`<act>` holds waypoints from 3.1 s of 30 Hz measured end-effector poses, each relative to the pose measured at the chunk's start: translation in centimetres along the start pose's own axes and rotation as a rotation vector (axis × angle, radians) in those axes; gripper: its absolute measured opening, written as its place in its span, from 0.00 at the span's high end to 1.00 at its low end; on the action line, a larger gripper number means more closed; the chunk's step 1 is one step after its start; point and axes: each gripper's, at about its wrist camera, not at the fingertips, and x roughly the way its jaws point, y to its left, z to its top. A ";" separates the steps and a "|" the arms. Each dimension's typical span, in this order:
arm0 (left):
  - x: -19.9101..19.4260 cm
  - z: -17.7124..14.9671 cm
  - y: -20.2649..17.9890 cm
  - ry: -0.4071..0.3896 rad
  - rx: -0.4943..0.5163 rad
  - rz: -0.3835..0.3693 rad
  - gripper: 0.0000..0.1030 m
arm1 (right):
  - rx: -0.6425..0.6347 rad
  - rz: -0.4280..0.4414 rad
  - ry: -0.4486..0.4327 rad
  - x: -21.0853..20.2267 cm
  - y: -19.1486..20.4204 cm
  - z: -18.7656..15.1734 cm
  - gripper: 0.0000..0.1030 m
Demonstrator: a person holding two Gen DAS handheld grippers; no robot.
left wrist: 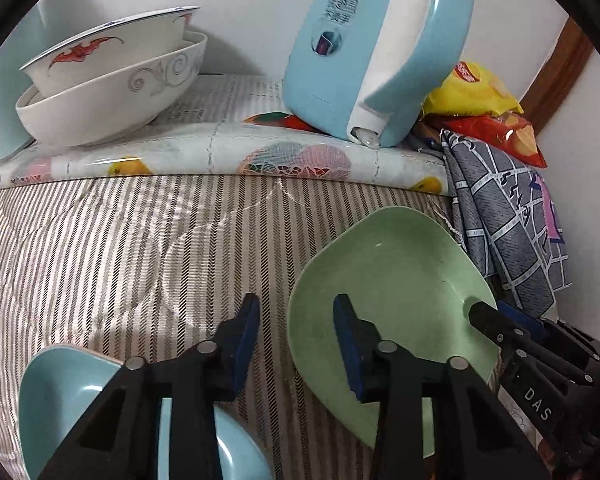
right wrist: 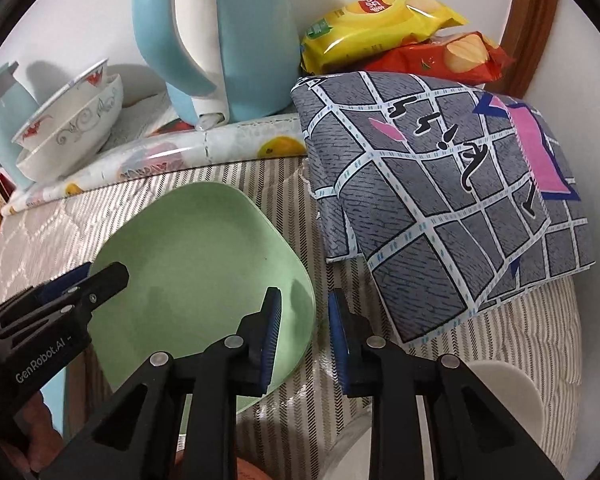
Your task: Organize plates and bowls
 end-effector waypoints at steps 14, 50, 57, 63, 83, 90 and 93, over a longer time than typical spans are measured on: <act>0.4 -0.1 -0.8 0.002 0.026 -0.004 0.92 | -0.015 -0.018 -0.035 -0.5 -0.7 -0.5 0.95; -13.7 -4.5 -0.1 -0.162 -0.028 -0.040 0.92 | 0.010 0.044 -0.250 -15.0 0.6 -4.9 0.96; -15.6 -5.6 0.2 -0.185 -0.044 -0.039 0.92 | 0.006 0.052 -0.268 -16.6 1.2 -5.9 0.96; -16.6 -6.3 0.8 -0.195 -0.060 -0.046 0.92 | -0.008 0.050 -0.281 -17.7 1.9 -6.3 0.95; -17.6 -7.6 4.8 -0.187 -0.103 -0.015 0.92 | -0.032 0.098 -0.269 -17.2 5.3 -7.4 0.95; -17.5 -8.3 6.3 -0.178 -0.125 -0.001 0.92 | -0.048 0.113 -0.259 -16.6 6.6 -7.8 0.95; -17.3 -8.7 6.9 -0.173 -0.135 0.003 0.92 | -0.057 0.119 -0.252 -16.2 7.2 -7.9 0.95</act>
